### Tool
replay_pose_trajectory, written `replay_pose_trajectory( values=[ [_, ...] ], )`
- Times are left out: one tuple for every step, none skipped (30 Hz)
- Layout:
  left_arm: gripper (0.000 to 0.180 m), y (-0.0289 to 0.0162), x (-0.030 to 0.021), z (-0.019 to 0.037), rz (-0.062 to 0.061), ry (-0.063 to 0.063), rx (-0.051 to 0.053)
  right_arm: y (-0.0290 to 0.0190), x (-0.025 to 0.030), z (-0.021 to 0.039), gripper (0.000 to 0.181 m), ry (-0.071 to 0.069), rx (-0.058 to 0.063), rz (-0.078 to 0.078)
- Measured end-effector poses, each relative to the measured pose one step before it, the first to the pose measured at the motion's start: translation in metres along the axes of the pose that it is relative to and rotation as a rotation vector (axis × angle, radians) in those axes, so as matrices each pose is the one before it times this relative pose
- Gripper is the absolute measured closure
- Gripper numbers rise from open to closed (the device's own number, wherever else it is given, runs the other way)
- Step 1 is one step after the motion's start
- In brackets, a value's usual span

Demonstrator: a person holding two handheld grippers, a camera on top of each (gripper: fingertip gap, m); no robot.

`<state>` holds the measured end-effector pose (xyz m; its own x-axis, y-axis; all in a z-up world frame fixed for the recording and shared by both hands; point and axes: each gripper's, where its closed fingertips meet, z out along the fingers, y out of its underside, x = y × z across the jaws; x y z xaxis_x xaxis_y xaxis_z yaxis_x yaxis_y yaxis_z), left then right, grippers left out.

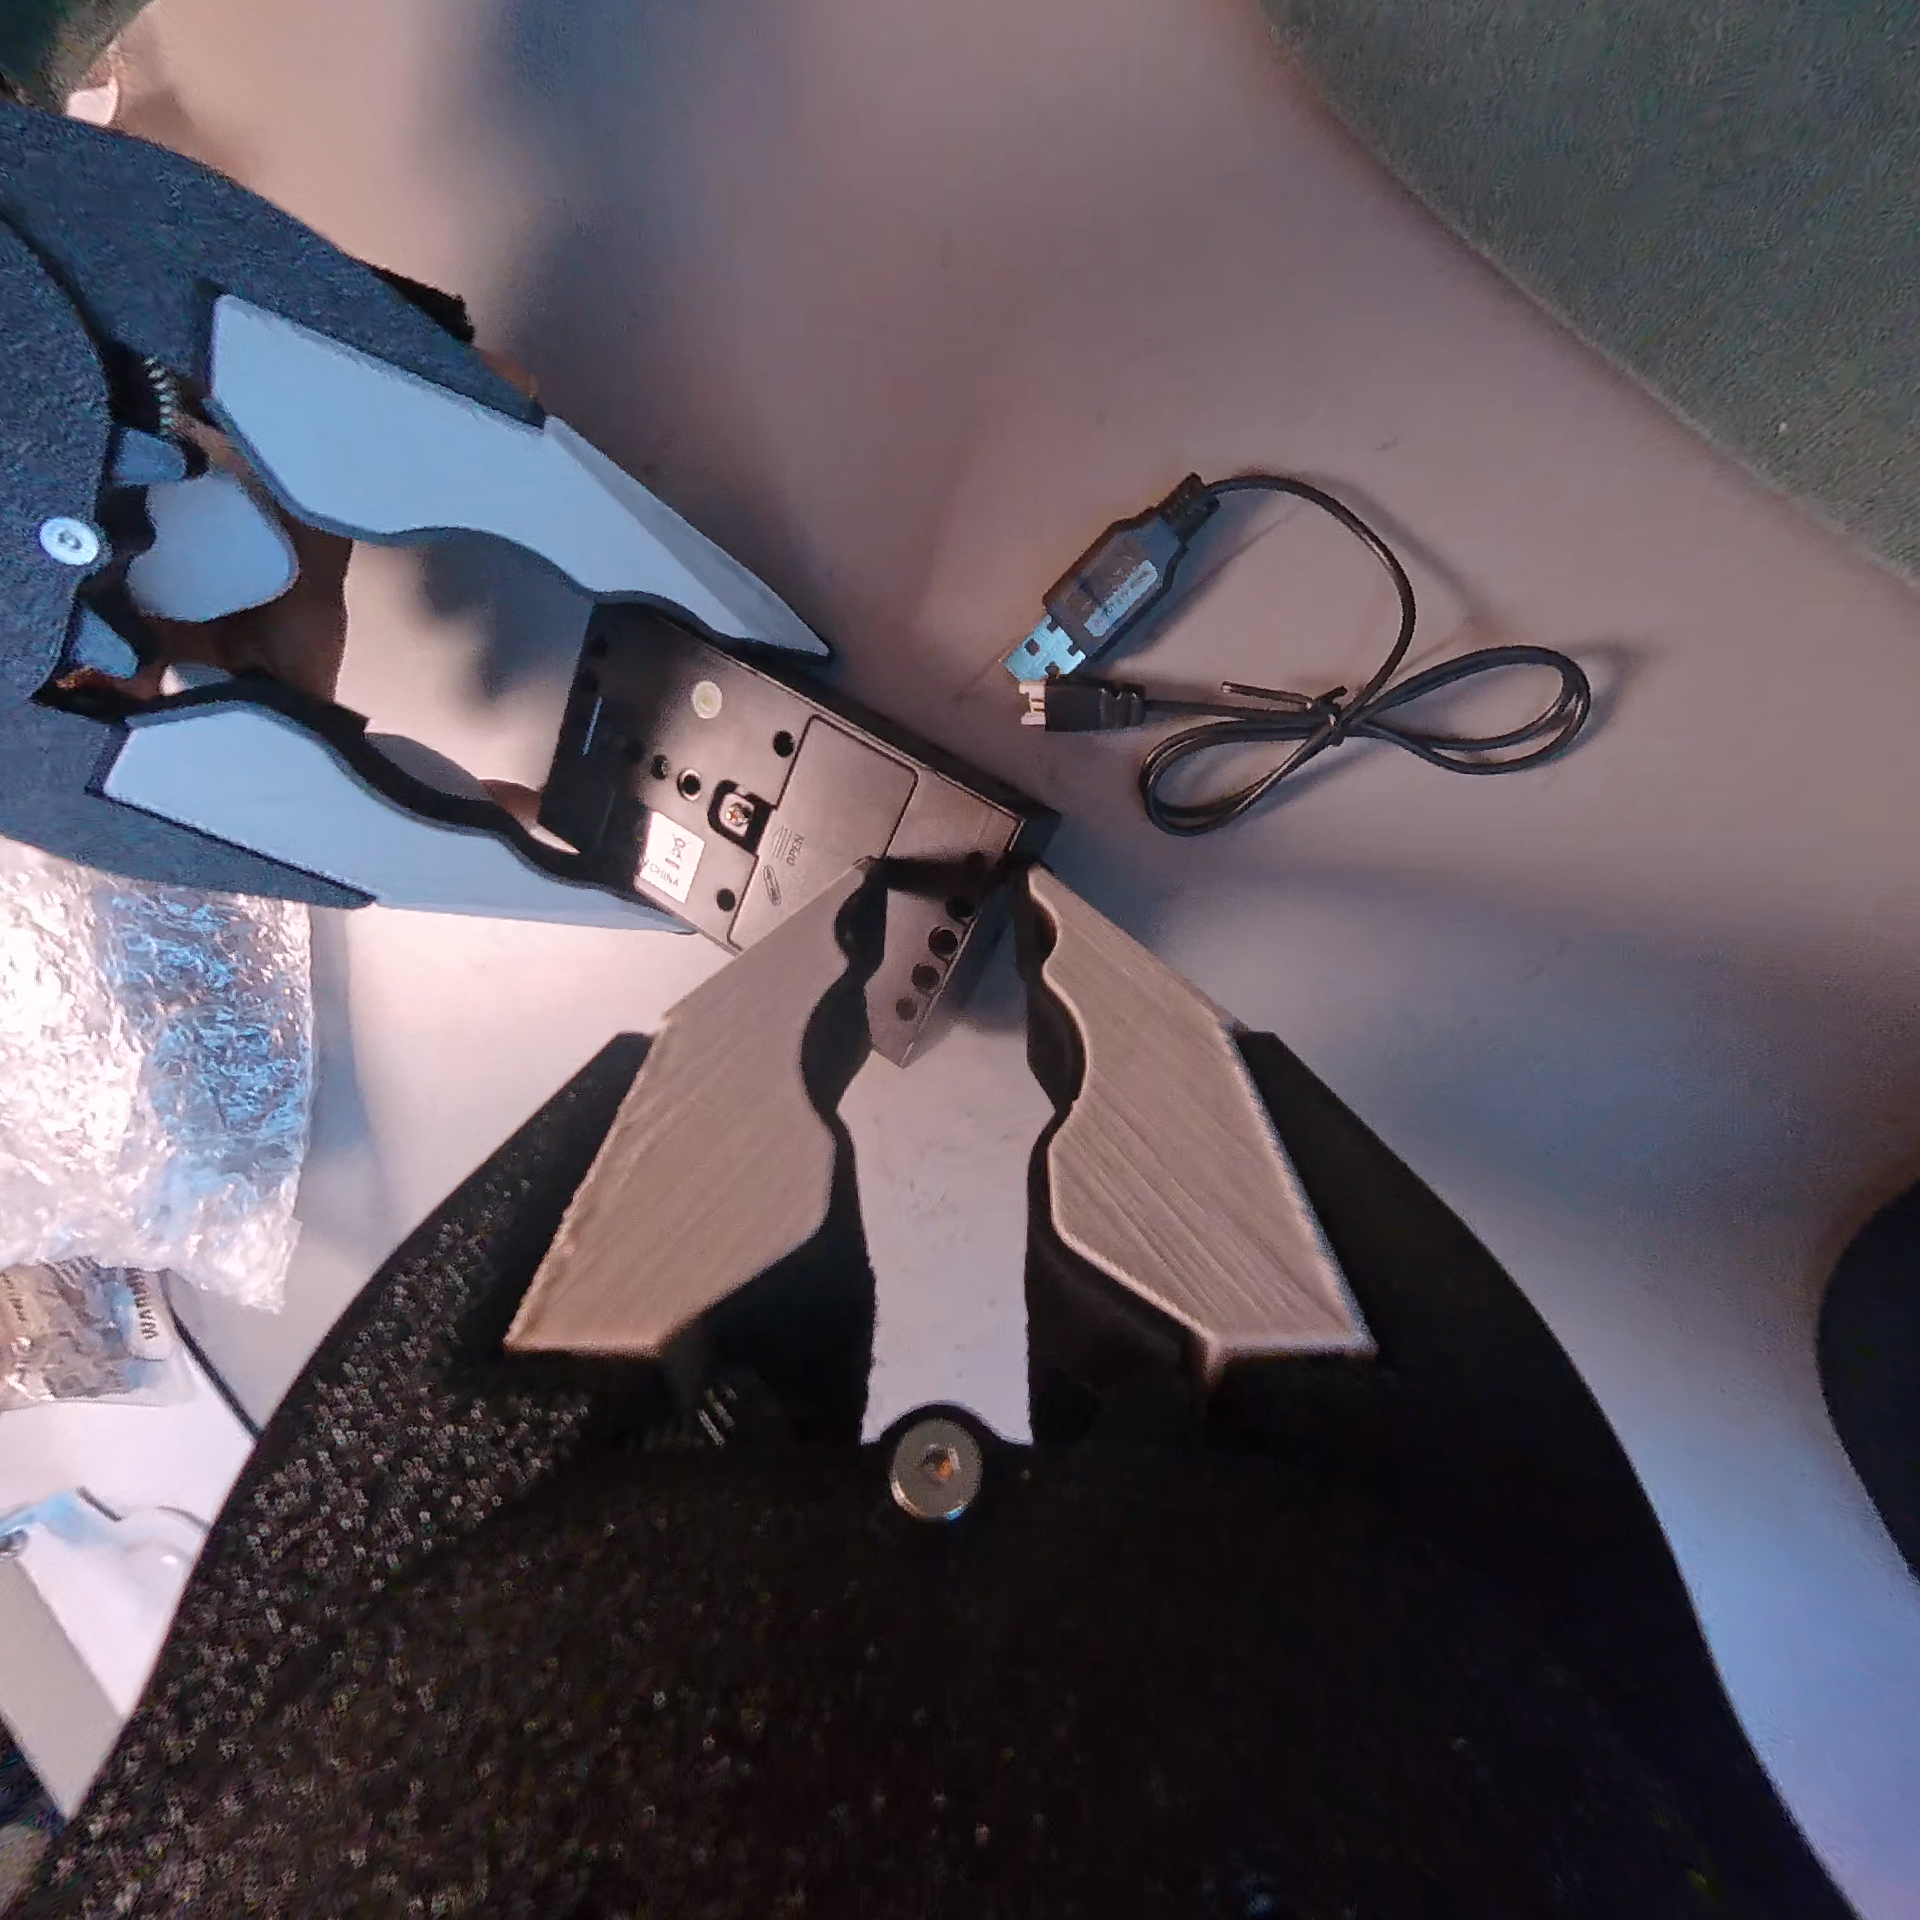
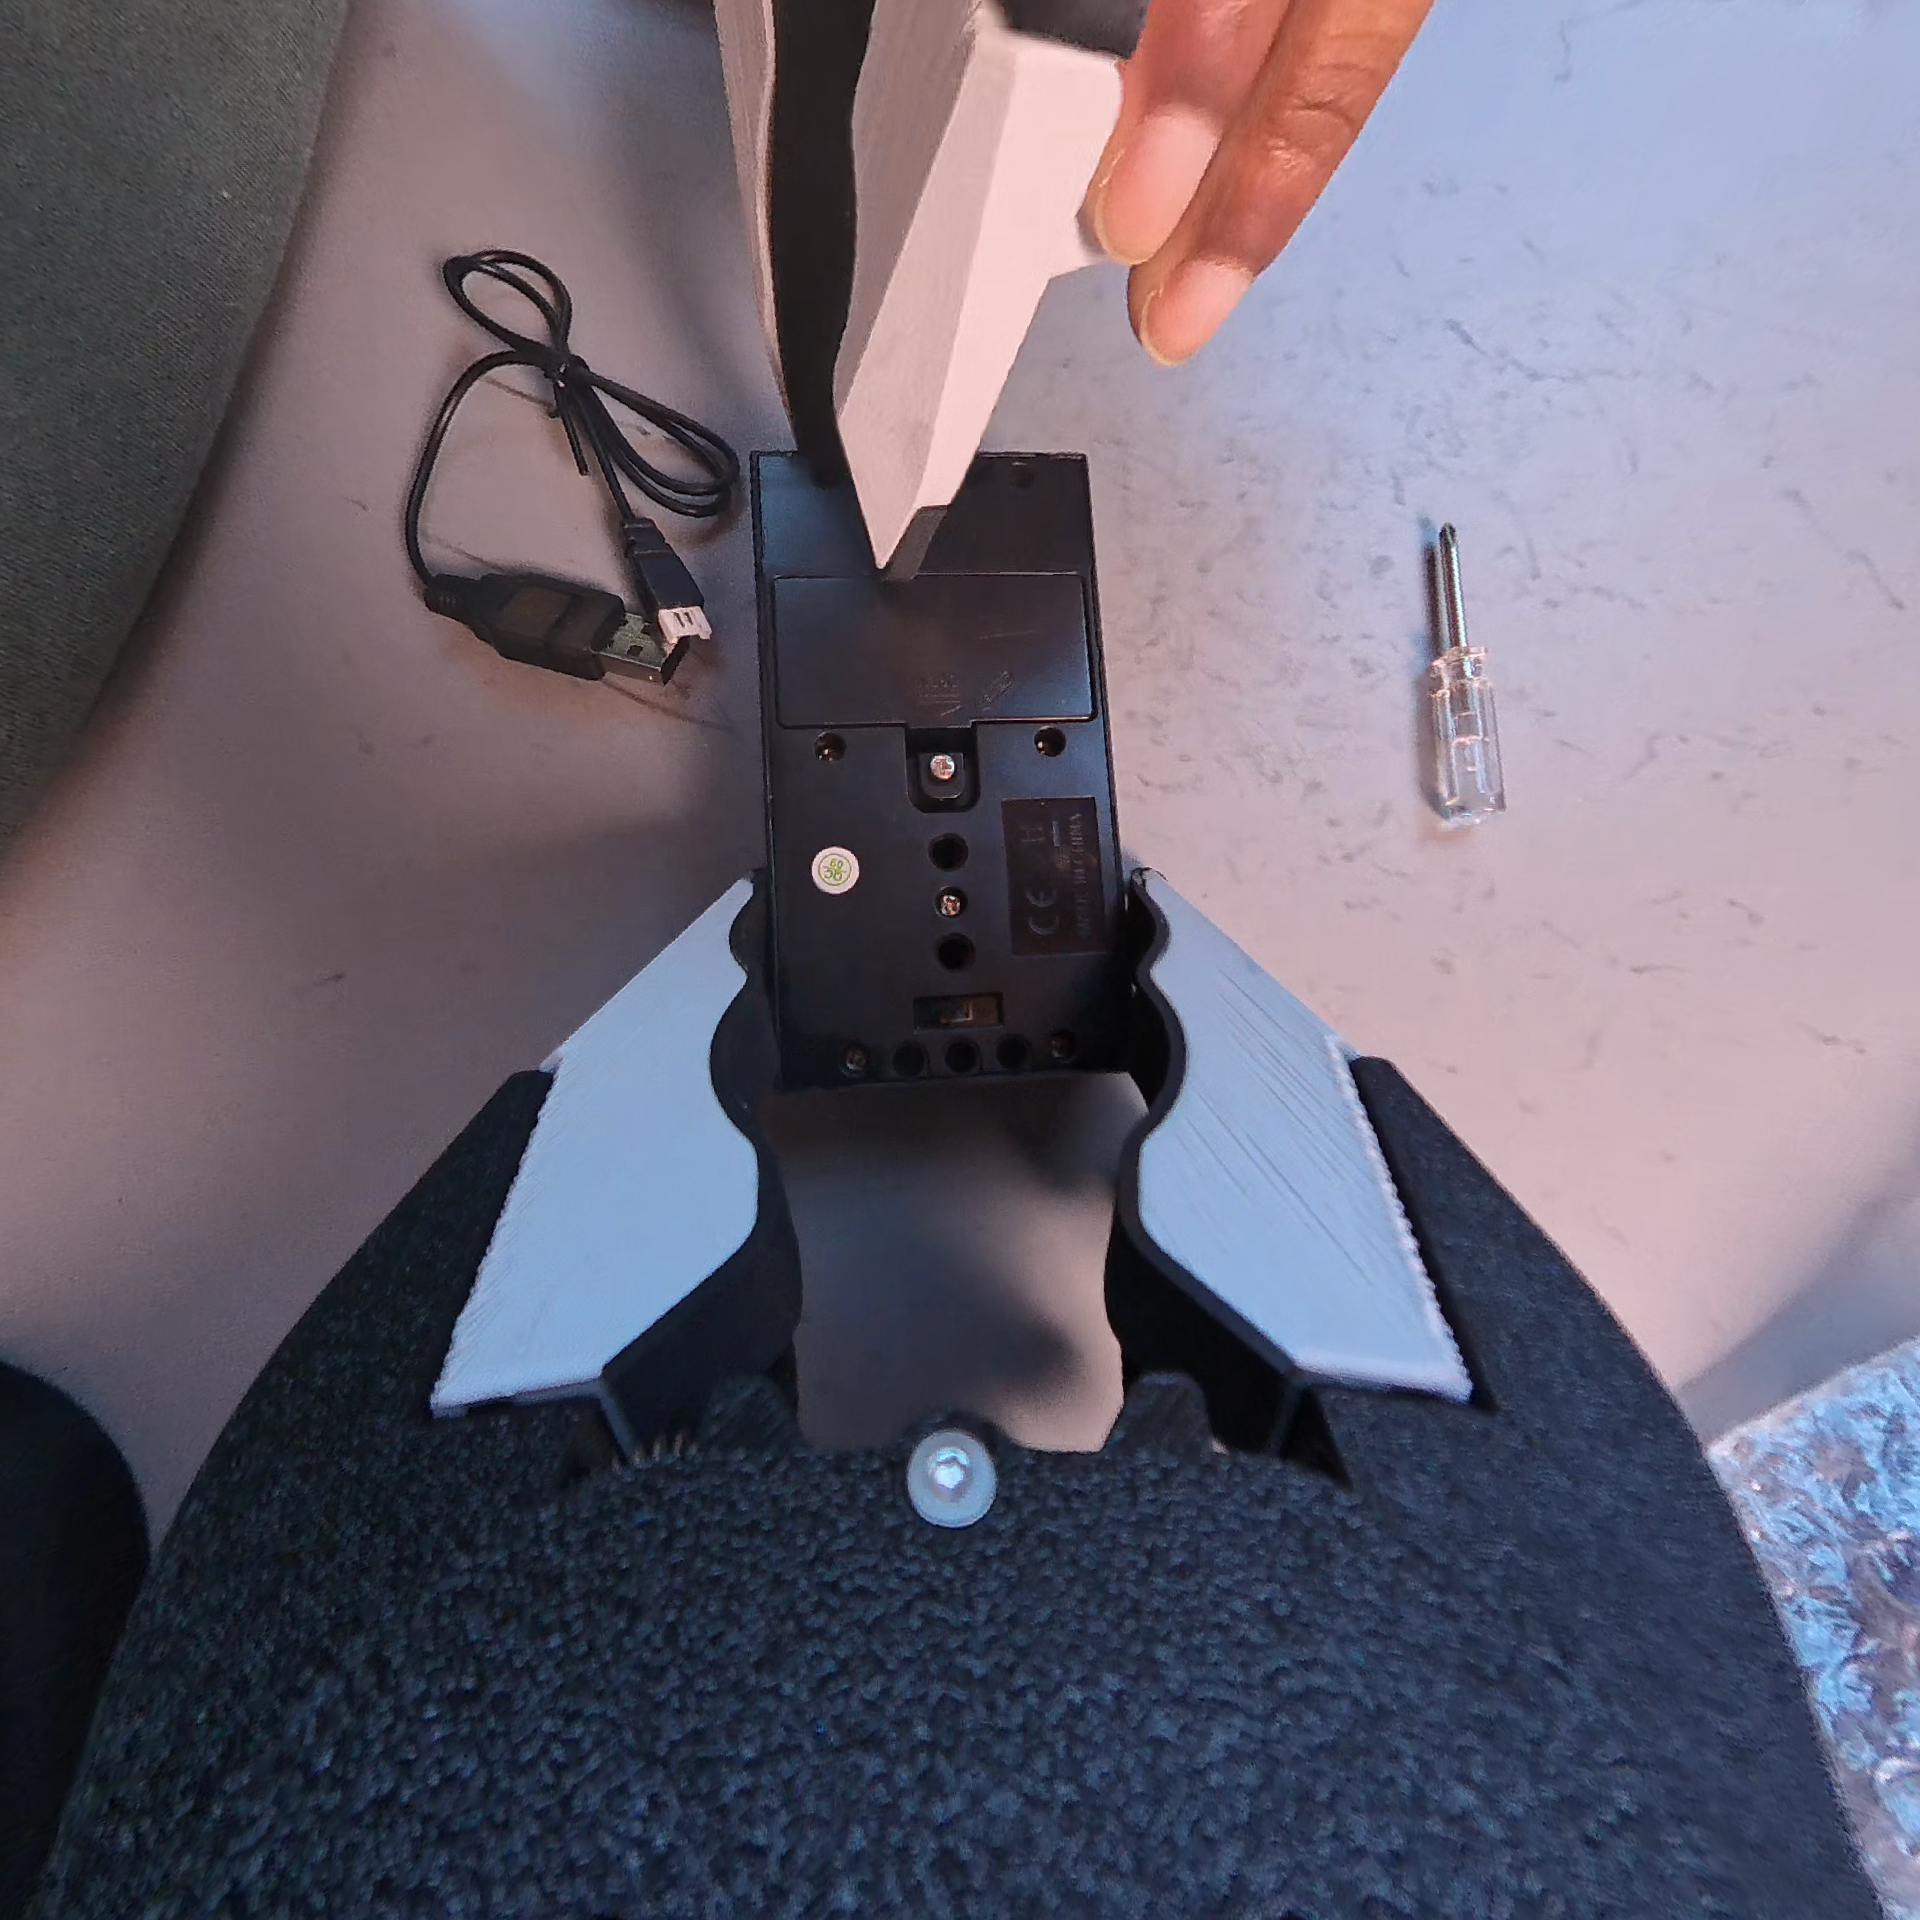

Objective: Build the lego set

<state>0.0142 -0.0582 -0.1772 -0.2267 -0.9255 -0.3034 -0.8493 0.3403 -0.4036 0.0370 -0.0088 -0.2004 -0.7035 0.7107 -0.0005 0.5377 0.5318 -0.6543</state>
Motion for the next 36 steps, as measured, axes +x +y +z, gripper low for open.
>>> replay_pose_trajectory(
  values=[
    [0.152, -0.00087, -0.00137, -0.00169, -0.0266, 0.0019, 0.0151, -0.00004, 0.00005, 0.0, 0.116, -0.0002, 0.0006, -0.0002],
    [0.148, -0.00149, -0.00207, -0.002, -0.0263, 0.0011, 0.0183, 0.00002, 0.00005, 0.00006, 0.116, 0.0007, 0.0011, 0.0006],
    [0.147, -0.00254, -0.00326, -0.00236, -0.02, -0.0057, 0.0225, 0.00005, -0.0001, 0.0, 0.116, 0.0009, -0.0007, 0.0002],
    [0.146, -0.00351, -0.00375, -0.00242, -0.0133, -0.0088, 0.0243, 0.00002, 0.00002, 0.00007, 0.116, 0.0013, -0.0017, 0.0003],
    [0.142, -0.0032, -0.00282, -0.0018, -0.0138, -0.0013, 0.0194, -0.0001, -0.00003, 0.00002, 0.116, 0.0008, -0.0012, 0.0],
    [0.135, -0.00119, -0.00216, -0.00069, -0.0228, 0.0065, 0.0065, 0.00005, -0.00006, 0.00008, 0.116, 0.0005, 0.0001, -0.0001],
    [0.126, 0.00182, -0.00223, 0.00068, -0.0352, 0.0092, -0.0092, -0.00008, 0.00007, -0.00002, 0.116, 0.0009, 0.0017, -0.0002],
    [0.117, 0.0036, -0.00301, 0.00124, -0.0459, 0.0036, -0.0155, -0.00008, 0.00008, -0.00006, 0.116, 0.0017, 0.0025, -0.0007],
    [0.112, 0.00262, -0.00281, 0.00144, -0.0552, -0.0011, -0.0013, -0.00006, 0.00007, -0.00005, 0.116, 0.0024, 0.002, -0.0001],
    [0.109, 0.00037, -0.00077, 0.00144, -0.0603, 0.0036, 0.0195, 0.0, -0.00006, -0.00009, 0.116, 0.0039, 0.0015, -0.0014],
    [0.108, -0.00077, 0.00089, 0.00128, -0.0512, 0.0033, 0.0315, 0.00003, 0.00005, -0.00026, 0.116, 0.0051, 0.0016, -0.0025],
    [0.106, 0.00041, 0.00118, 0.00115, -0.0373, -0.0047, 0.0277, -0.00008, -0.00014, -0.00024, 0.116, 0.0048, 0.0027, -0.0056],
    [0.103, 0.00272, 0.0014, 0.00143, -0.0354, -0.0055, 0.013, -0.00028, 0.00006, -0.00023, 0.116, 0.0026, 0.0032, -0.0077],
    [0.099, 0.00459, 0.00137, 0.00213, -0.0453, -0.0026, 0.0007, -0.00035, 0.00013, 0.0001, 0.116, -0.0008, 0.0012, -0.0055],
    [0.098, 0.00401, 0.00056, 0.00277, -0.0476, -0.0067, 0.0018, -0.00034, 0.00037, 0.00008, 0.116, -0.0007, -0.0008, -0.0067],
    [0.1, 0.00222, 0.00033, 0.00291, -0.0404, -0.013, 0.0098, -0.00077, 0.00118, 0.00019, 0.116, 0.0063, -0.0015, -0.0109],
    [0.101, 0.00113, 0.00013, 0.00328, -0.0387, -0.0169, 0.0126, -0.00121, 0.00317, -0.00003, 0.116, 0.0206, -0.0016, -0.0156],
    [0.103, 0.00086, -0.00104, 0.00345, -0.0359, -0.0262, 0.011, -0.00071, 0.00278, -0.00026, 0.116, 0.0192, -0.0065, -0.0154],
    [0.106, 0.00038, -0.00224, 0.00242, -0.0213, -0.0354, 0.0107, -0.00024, 0.00086, -0.00027, 0.116, 0.0079, -0.0088, -0.0085],
    [0.107, -0.00065, -0.00235, 0.00078, -0.0103, -0.0394, 0.0145, -0.00044, 0.00132, -0.00029, 0.115, 0.0145, -0.0056, -0.0131],
    [0.109, -0.00152, -0.00398, -0.00037, -0.0112, -0.0506, 0.0173, -0.00036, 0.00308, -0.00087, 0.115, 0.0271, -0.0033, -0.0157],
    [0.111, -0.00122, -0.00392, -0.00051, -0.0108, -0.0488, 0.0154, -0.00046, 0.00438, -0.00125, 0.115, 0.0365, -0.0032, -0.0184],
    [0.111, -0.00071, -0.00193, -0.0003, -0.0107, -0.0344, 0.0126, 0.00057, 0.00249, -0.00101, 0.115, 0.0221, -0.0106, -0.0079],
    [0.112, -0.00054, -0.00247, -0.00016, -0.0185, -0.0346, 0.0112, 0.00124, 0.00324, -0.00079, 0.114, 0.0233, -0.0145, 0.0019],
    [0.113, -0.00017, -0.00321, -0.00007, -0.0239, -0.0356, 0.0101, 0.00244, 0.00538, -0.00059, 0.113, 0.0328, -0.0185, 0.007],
    [0.113, -0.00005, -0.00294, -0.00005, -0.0251, -0.0308, 0.0091, 0.00192, 0.00471, -0.00079, 0.111, 0.0226, -0.0091, 0.0262],
    [0.114, 0.00065, -0.00343, 0.0001, -0.0246, -0.0324, 0.0055, 0.00092, 0.00437, -0.00136, 0.109, 0.0122, 0.004, 0.0476],
    [0.114, 0.00078, -0.00425, -0.00005, -0.0277, -0.0335, 0.0054, -0.00037, 0.00353, -0.0024, 0.109, 0.0049, 0.0178, 0.057],
    [0.114, 0.00063, -0.00381, -0.0002, -0.0309, -0.0252, 0.004, -0.0014, 0.00243, -0.0035, 0.104, 0.0028, 0.0248, 0.0499],
    [0.114, 0.00108, -0.00329, -0.00039, -0.0299, -0.0186, -0.0027, -0.00063, 0.00188, -0.00385, 0.103, 0.0067, 0.0125, 0.0395],
    [0.114, 0.00084, -0.00384, -0.00035, -0.023, -0.0234, -0.0034, 0.00022, 0.00172, -0.00306, 0.102, 0.0147, -0.0011, 0.0336],
    [0.114, 0.00041, -0.0033, -0.00023, -0.0138, -0.0234, -0.0013, 0.00087, -0.0001, -0.00118, 0.101, 0.0116, -0.0106, 0.022],
    [0.114, 0.0, -0.00168, 0.00007, -0.0088, -0.0155, -0.0006, 0.00228, 0.00173, 0.00115, 0.101, 0.0272, -0.0222, 0.0213],
    [0.114, -0.00061, -0.00101, 0.00026, -0.0007, -0.0143, 0.0014, 0.00446, 0.00327, 0.00333, 0.103, 0.0348, -0.0356, 0.0228],
    [0.114, -0.00123, -0.00008, 0.00037, 0.0131, -0.014, 0.0043, 0.00406, 0.00084, 0.00471, 0.102, 0.0181, -0.0291, 0.0148],
    [0.114, -0.00183, 0.00198, 0.00043, 0.0311, -0.0055, 0.0088, 0.00023, -0.00328, 0.00446, 0.101, -0.0119, -0.0002, 0.011]
  ],
)
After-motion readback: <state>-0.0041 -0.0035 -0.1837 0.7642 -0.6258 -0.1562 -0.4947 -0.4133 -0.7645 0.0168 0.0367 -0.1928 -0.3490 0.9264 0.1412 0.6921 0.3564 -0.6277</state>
